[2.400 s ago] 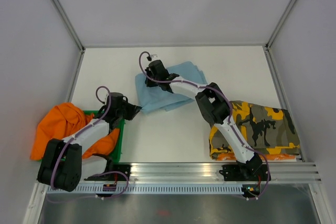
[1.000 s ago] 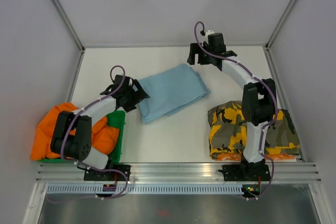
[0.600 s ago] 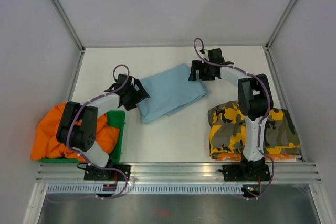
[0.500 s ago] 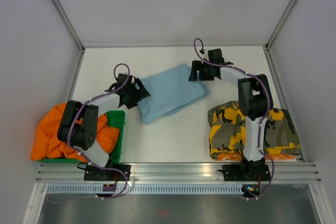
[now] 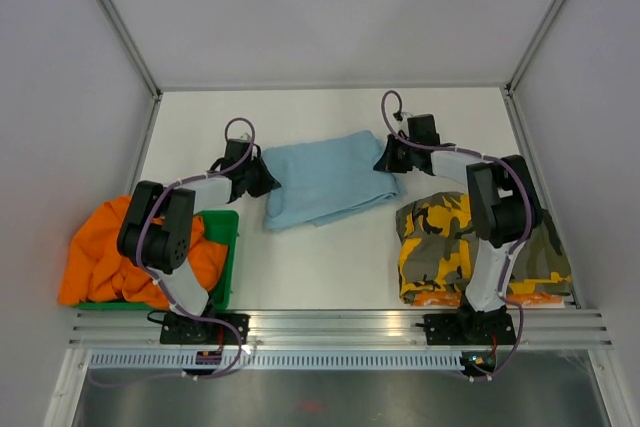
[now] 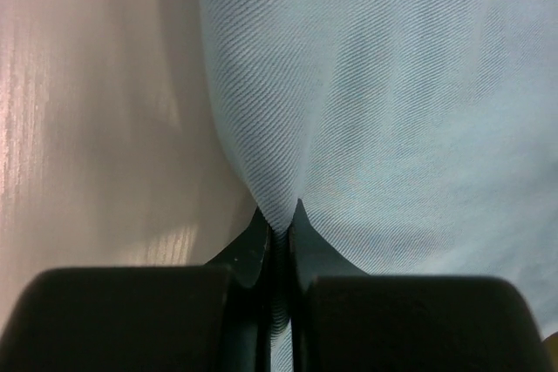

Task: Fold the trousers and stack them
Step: Neatly place the folded trousers to the corner

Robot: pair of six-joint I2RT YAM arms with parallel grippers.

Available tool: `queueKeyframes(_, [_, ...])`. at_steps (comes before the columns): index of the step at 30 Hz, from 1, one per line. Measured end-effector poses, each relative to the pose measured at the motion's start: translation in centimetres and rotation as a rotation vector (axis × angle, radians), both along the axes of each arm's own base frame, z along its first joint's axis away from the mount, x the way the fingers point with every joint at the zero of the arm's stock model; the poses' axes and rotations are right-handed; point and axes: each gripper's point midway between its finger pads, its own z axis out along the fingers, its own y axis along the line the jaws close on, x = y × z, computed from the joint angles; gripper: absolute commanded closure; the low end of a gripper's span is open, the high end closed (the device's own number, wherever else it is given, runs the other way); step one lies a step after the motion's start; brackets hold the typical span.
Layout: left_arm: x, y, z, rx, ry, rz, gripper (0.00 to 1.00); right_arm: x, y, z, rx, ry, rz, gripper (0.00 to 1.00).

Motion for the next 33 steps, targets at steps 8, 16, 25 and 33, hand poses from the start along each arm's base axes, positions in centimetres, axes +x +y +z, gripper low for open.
queueKeyframes(8, [0.1, -1.5, 4.6, -0.046, -0.08, -0.096, 0.98, -2.6, -1.1, 7.4, -0.006, -0.029, -0.107, 1.0])
queueKeyframes(16, [-0.9, -2.7, 16.7, -0.129, -0.322, -0.173, 0.98, -4.9, -2.7, 21.4, 0.038, -0.251, -0.19, 1.0])
queueKeyframes(25, [-9.4, -9.9, 25.0, -0.278, -0.452, -0.387, 0.98, -13.8, -10.1, 32.5, -0.104, -0.382, -0.432, 1.0])
queueKeyframes(33, [-15.8, -17.2, 23.1, -0.418, -0.34, -0.534, 0.98, -21.8, -18.5, 26.0, -0.45, -0.143, -0.718, 1.0])
